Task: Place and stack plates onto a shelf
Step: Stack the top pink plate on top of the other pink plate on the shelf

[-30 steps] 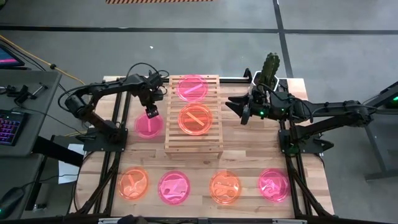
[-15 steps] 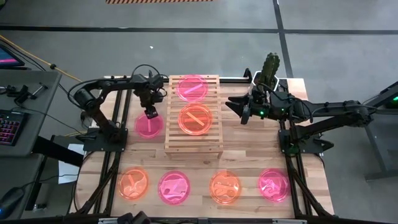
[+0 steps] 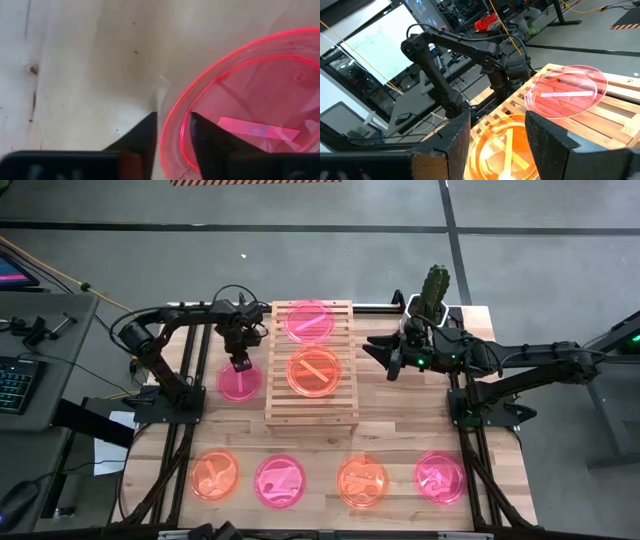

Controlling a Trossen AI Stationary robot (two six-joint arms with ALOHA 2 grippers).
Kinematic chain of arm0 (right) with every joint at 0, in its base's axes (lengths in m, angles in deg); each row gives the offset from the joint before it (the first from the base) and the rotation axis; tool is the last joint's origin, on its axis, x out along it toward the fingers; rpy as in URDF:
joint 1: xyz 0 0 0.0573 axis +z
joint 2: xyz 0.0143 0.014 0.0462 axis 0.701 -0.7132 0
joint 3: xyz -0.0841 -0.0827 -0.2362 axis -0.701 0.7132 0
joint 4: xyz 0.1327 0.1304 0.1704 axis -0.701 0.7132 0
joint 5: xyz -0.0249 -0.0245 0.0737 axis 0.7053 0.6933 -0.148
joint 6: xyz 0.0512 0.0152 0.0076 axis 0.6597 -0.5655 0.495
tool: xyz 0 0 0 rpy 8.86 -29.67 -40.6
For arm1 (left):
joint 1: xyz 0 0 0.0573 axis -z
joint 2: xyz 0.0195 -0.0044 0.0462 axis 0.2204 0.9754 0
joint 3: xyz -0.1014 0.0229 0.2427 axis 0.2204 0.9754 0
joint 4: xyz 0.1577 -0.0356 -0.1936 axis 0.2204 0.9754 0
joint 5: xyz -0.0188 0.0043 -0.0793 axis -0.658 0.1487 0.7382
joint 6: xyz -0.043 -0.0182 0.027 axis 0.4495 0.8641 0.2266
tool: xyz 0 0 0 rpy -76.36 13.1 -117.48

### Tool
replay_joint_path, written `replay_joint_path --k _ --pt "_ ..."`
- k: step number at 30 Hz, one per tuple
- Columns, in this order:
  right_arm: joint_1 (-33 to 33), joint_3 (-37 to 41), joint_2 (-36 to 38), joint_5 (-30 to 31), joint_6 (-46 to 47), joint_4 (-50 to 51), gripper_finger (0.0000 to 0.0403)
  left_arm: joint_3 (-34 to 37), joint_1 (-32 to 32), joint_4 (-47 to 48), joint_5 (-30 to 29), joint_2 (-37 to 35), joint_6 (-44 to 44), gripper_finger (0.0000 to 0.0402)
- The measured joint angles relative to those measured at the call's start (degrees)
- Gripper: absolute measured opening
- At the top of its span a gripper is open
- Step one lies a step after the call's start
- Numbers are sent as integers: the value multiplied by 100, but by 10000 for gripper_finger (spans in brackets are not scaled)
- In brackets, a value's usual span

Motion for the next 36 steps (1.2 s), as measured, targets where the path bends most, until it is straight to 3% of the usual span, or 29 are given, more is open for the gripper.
replay_joint_path --k 4,6,21,29,36 --pt "0 0 0 0 -2 8 172 1 2 144 -228 -109 -1 24" --pt "0 0 0 3 -2 8 172 0 2 237 -325 -182 46 7" --pt "0 0 0 13 -109 8 172 -3 -44 383 -415 -1096 125 1" --pt "0 0 0 13 -108 8 172 -3 -44 321 -262 -1010 151 12" --pt "0 0 0 -4 -48 8 172 -5 -44 115 -259 -861 152 47"
